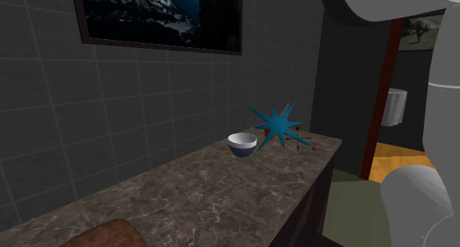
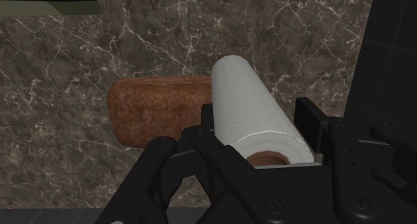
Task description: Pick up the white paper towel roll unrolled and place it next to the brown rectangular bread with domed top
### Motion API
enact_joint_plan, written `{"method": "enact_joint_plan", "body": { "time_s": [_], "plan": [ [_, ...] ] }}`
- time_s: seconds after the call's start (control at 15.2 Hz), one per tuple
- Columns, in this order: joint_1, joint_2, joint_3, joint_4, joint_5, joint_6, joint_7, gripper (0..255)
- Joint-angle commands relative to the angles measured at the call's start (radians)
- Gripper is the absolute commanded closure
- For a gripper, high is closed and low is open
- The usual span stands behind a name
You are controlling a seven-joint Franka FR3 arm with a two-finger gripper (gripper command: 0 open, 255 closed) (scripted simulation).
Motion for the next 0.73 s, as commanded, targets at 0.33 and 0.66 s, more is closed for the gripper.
{"method": "enact_joint_plan", "body": {
  "time_s": [0.33, 0.66],
  "plan": [
    [-0.012, -0.034, -0.005, -0.139, 0.015, 0.109, -0.008, 255],
    [-0.017, -0.047, -0.007, -0.222, 0.020, 0.180, -0.011, 255]
  ]
}}
